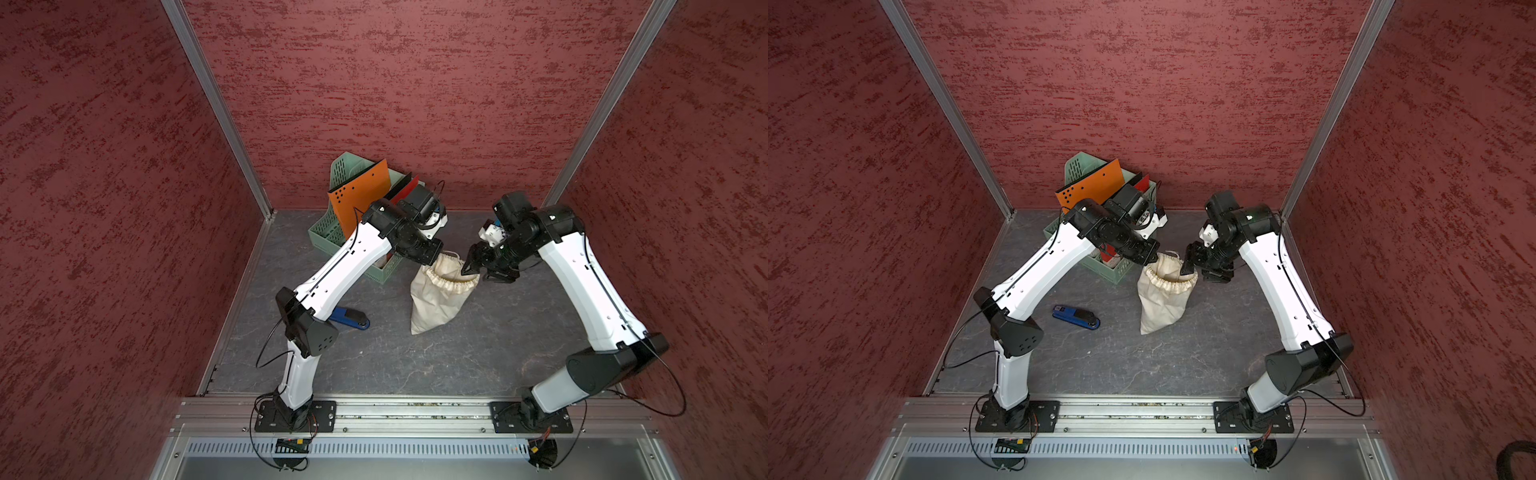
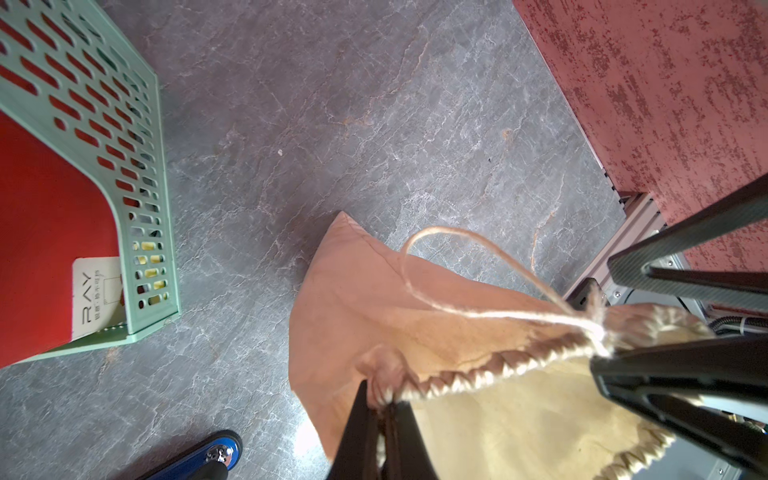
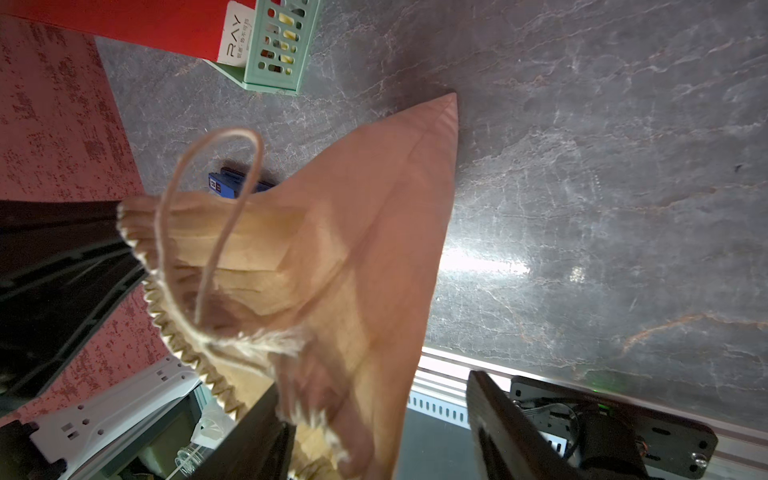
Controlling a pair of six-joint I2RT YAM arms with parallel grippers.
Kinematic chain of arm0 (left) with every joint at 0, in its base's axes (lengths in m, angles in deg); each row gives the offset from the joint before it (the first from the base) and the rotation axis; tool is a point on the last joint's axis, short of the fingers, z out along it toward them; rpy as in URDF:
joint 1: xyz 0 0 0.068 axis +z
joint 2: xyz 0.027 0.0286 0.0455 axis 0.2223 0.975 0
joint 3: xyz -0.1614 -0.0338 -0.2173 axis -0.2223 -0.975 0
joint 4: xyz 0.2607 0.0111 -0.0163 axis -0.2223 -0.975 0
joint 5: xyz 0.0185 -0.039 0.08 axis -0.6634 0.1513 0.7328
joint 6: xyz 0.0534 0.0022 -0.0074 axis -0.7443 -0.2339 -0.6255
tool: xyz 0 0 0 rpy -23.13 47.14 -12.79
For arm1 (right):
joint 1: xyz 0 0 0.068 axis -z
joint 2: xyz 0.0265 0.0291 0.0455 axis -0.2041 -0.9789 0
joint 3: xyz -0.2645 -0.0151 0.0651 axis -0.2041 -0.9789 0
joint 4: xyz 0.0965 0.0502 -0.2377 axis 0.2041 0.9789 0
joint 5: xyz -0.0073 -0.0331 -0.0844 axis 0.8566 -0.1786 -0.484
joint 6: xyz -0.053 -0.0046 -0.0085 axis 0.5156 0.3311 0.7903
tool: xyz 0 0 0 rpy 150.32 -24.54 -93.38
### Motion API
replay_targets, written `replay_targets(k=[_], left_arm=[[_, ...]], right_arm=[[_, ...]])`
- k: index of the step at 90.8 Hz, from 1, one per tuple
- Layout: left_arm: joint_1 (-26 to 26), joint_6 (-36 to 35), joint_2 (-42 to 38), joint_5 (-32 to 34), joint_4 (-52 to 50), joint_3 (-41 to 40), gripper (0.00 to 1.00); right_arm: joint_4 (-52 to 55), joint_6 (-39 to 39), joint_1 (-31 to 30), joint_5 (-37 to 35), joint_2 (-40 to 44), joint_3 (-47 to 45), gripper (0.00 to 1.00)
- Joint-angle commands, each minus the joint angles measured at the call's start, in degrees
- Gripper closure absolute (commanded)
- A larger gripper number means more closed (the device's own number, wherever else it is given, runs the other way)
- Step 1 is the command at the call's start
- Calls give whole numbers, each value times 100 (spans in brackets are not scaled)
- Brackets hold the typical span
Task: Close the soil bag
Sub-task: Adjust the soil bag at the center of the board.
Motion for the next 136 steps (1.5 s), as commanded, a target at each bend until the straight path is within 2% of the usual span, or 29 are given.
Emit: replay_targets(k=[1,19,29,42,58,73,100,117,128,136], left_arm=[[-20,131,-266,241,171,-18,100],[78,103,-376,338,101,-71,100],[108,98,-460,332,130,-125,100],[84,49,-533,48,295,-217,100],[-15,-51,-452,-163,288,-193,100],[-35,-100,-451,-214,240,-202,99],[-22,-208,-512,-177,137,-203,97],[-28,-207,-500,-227,87,-168,94],[-28,-209,-510,-211,24,-167,85],[-21,-181,-499,-193,-24,-167,79]], right_arm=[[46,26,-43,-263,138,-206,35],[203,123,-23,-679,397,-346,50],[-47,112,-27,-443,503,-281,57],[-659,257,-47,388,525,-183,44],[-595,1062,-58,245,152,313,38],[-490,1603,-71,-5,-117,549,36],[-643,1784,-116,-223,-482,826,39],[-805,1851,-132,-96,-659,896,51],[-825,1867,-129,-27,-704,883,59],[-832,1862,-132,-54,-697,882,71]])
